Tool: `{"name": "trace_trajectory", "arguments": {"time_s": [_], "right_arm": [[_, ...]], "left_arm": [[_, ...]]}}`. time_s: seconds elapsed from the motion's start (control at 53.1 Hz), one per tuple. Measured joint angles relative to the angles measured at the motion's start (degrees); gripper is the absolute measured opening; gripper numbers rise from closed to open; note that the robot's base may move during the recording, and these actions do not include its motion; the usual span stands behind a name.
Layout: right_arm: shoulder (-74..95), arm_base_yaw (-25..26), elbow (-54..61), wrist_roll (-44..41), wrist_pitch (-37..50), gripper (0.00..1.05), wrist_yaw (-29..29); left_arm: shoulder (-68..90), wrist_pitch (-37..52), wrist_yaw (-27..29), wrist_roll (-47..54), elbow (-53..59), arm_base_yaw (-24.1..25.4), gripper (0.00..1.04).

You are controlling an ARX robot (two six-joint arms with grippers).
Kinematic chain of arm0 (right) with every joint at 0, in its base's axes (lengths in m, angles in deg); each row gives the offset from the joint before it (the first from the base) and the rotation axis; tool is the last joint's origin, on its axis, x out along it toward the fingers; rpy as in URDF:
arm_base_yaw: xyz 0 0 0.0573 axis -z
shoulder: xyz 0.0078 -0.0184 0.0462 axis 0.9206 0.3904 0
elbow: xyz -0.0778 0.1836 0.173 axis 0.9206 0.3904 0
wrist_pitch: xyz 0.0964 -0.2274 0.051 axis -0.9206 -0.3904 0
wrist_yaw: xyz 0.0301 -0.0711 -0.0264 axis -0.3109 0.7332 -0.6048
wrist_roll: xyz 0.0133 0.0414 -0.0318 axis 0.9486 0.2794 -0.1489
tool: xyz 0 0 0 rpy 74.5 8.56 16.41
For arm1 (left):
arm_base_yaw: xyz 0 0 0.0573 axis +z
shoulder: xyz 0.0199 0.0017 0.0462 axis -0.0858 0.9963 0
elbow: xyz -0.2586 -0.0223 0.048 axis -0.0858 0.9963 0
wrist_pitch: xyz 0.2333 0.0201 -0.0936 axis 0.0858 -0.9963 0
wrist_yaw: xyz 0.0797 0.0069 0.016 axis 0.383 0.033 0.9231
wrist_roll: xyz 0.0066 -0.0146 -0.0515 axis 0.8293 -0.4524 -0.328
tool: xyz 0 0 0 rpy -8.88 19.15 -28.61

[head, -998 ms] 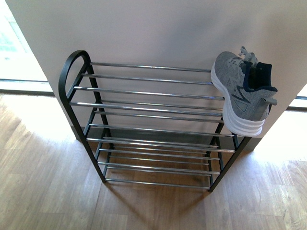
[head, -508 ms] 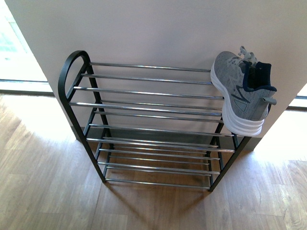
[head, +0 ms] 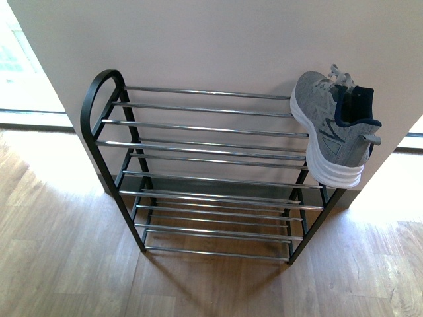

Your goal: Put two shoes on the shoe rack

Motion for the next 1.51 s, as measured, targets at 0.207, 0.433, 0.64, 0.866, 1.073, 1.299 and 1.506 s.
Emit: {"name": "trace_trajectory", "arguments": {"time_s": [0.207,0.433,0.64,0.866,1.073,1.299,1.506], "right_arm": [[-6.7,-1.9,6.4,0.1,0.0,0.02,1.9],[-15.0,-3.6,12.2,0.1,-2.5,0.02,3.5],[-19.6,-7.6,16.8,0.2,-2.0,0.02,7.2],[-26.6,-7.7,19.6,0.2,-7.2,0.02,7.5],[-33.9,-7.7,20.7,0.2,-13.2,0.02,7.6],[-41.5,-7.8,20.8,0.3,-19.8,0.02,7.6],[-47.9,-7.8,20.8,0.3,-25.7,0.02,7.6]], "left_arm": [[0.0,0.0,0.0,0.0,0.0,0.0,0.12],[0.0,0.0,0.0,0.0,0.0,0.0,0.12],[0.0,0.0,0.0,0.0,0.0,0.0,0.12],[0.0,0.0,0.1,0.0,0.0,0.0,0.12],[0.0,0.0,0.0,0.0,0.0,0.0,0.12],[0.0,0.0,0.0,0.0,0.0,0.0,0.12],[0.0,0.0,0.0,0.0,0.0,0.0,0.12]]}}
